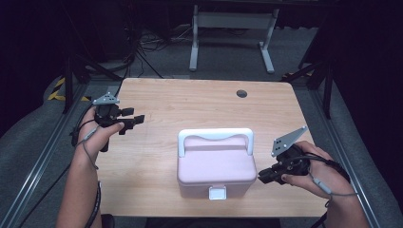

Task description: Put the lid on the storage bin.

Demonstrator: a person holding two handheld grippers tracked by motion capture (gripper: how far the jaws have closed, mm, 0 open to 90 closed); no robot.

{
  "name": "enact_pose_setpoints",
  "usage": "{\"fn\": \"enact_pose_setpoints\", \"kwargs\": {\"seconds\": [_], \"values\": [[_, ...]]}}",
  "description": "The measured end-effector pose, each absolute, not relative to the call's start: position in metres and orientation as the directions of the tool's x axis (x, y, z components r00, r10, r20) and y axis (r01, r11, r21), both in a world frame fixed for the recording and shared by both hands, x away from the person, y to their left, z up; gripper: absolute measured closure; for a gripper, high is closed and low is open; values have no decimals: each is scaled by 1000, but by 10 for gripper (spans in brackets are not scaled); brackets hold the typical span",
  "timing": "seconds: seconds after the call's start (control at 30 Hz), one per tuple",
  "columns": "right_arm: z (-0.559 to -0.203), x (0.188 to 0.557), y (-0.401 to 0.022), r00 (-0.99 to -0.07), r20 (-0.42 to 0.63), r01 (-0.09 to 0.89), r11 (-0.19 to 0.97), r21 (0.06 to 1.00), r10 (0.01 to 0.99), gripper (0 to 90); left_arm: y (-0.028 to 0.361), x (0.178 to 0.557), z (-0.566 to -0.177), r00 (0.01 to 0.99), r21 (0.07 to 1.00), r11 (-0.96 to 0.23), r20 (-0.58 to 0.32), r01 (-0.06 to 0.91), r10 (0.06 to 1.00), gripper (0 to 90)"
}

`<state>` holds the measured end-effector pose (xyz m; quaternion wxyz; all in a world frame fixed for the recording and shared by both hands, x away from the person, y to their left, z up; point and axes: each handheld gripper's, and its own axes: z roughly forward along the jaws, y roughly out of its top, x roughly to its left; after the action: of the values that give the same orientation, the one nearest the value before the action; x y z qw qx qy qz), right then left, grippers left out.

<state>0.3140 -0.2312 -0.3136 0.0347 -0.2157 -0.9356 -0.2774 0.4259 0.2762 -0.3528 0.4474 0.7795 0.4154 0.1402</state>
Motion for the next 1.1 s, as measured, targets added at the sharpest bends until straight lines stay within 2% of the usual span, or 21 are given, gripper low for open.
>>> {"fn": "enact_pose_setpoints", "kwargs": {"seconds": [0.27,0.37,0.47,0.63,0.87,1.0,1.1], "values": [[-303,324,-236,-901,158,408,664,627,405,646,279,414,-353,609,812,-257,-146,523,780,386],[-300,333,-239,-900,112,375,618,691,420,551,279,409,-354,608,814,-254,-147,523,780,378],[-298,342,-243,-895,74,346,582,736,439,505,280,405,-355,608,812,-254,-150,526,780,375],[-298,358,-250,-874,64,341,514,787,481,490,282,402,-358,606,810,-257,-146,527,782,371],[-307,383,-258,-851,82,365,473,802,518,478,287,395,-364,586,795,-260,-142,547,798,368],[-317,398,-264,-823,165,430,406,806,544,447,290,393,-364,578,794,-259,-139,550,804,365],[-329,412,-272,-802,185,462,393,795,567,448,291,393,-366,572,793,-251,-144,555,808,365]]}}
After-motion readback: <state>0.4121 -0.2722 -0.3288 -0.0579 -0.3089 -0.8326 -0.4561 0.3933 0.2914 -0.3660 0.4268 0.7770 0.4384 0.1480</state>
